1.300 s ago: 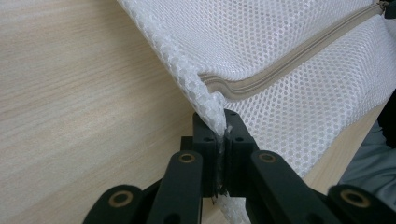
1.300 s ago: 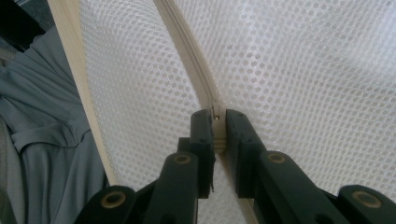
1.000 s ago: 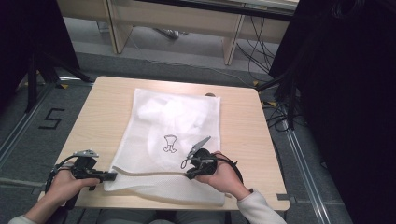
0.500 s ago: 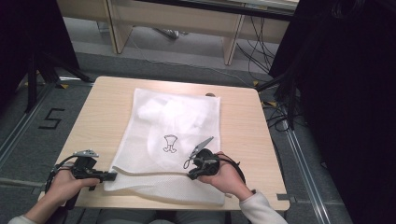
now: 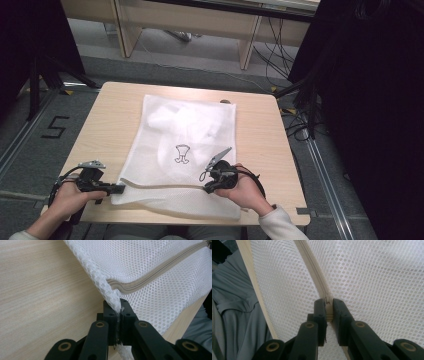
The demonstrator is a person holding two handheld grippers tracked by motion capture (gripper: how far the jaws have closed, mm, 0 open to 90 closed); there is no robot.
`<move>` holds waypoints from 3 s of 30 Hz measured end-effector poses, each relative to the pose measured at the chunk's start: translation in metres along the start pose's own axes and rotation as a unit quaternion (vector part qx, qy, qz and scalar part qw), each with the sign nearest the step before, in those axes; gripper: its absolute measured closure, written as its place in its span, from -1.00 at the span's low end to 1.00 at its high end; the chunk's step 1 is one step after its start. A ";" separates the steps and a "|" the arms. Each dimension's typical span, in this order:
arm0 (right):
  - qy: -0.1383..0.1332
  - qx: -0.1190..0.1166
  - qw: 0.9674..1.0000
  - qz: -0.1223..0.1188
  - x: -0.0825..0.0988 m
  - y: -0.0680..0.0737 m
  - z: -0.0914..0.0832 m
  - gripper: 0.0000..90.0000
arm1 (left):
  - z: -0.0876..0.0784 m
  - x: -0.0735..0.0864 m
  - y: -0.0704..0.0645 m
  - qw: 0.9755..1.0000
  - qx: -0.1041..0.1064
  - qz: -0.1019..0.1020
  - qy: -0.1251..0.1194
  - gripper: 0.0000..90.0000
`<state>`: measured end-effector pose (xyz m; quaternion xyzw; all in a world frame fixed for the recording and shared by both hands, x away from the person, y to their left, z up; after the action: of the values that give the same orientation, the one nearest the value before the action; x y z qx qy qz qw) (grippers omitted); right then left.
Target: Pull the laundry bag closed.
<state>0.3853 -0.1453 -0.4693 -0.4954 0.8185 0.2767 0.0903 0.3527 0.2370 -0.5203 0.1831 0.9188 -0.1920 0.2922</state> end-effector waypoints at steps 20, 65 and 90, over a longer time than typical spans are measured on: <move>-0.003 -0.002 1.000 -0.006 0.005 -0.003 -0.003 0.83 | 0.000 0.000 0.000 1.000 0.000 -0.001 0.000 0.90; -0.003 0.004 1.000 0.008 0.020 -0.006 -0.009 0.83 | 0.000 0.000 0.000 1.000 0.002 0.002 0.013 0.90; -0.002 0.004 1.000 0.020 0.026 -0.008 -0.012 0.83 | 0.000 0.000 -0.001 1.000 -0.001 0.002 0.007 0.90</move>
<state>0.3811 -0.1743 -0.4734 -0.4785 0.8288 0.2763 0.0880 0.3524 0.2364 -0.5206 0.1858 0.9208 -0.1892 0.2861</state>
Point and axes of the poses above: each handheld gripper's, and its own axes: z roughly forward along the jaws, x roughly out of its underside, y roughly to its left, the point moved 2 cm from there along z, roughly forward along the jaws, and after that the axes turned 13 degrees about -x, right-handed, at the moved point
